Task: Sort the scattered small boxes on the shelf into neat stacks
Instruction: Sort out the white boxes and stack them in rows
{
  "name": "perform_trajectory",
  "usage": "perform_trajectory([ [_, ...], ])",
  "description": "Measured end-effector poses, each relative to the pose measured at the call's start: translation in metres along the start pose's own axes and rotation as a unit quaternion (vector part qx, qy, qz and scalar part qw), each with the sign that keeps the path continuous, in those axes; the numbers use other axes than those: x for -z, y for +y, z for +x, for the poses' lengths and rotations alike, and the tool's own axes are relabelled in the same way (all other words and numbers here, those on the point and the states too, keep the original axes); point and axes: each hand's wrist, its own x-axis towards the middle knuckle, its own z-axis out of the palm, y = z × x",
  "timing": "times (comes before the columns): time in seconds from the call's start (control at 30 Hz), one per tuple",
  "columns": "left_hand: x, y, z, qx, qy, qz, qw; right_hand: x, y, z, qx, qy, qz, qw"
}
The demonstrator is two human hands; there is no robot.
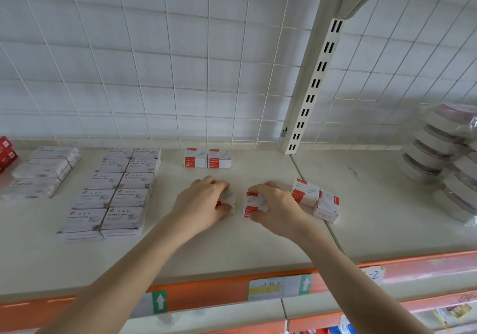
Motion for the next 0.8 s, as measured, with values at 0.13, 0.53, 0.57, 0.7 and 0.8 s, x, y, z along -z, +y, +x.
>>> perform_trajectory([
  [0.13, 0.004, -0.003, 0.009, 0.027, -0.004, 0.003, 1.000, -0.003, -0.003, 0.012, 0.020, 0.006, 0.002, 1.000],
  [0.53, 0.013, -0.027, 0.027, 0.091, 0.046, 0.014, 0.995, -0.009, -0.012, 0.046, 0.040, 0.004, -0.002, 0.999],
  [0.57, 0.014, -0.027, 0.027, 0.092, 0.057, 0.016, 0.994, -0.010, -0.013, 0.049, 0.043, 0.005, 0.003, 0.999],
  [0.7, 0.016, -0.017, 0.014, 0.075, 0.075, 0.055, 0.993, -0.012, -0.017, 0.059, 0.050, 0.013, 0.009, 0.999],
  [0.8, 0.009, -0.007, -0.003, 0.064, 0.053, 0.085, 0.993, -0.015, -0.016, 0.062, 0.056, 0.009, -0.006, 0.998],
])
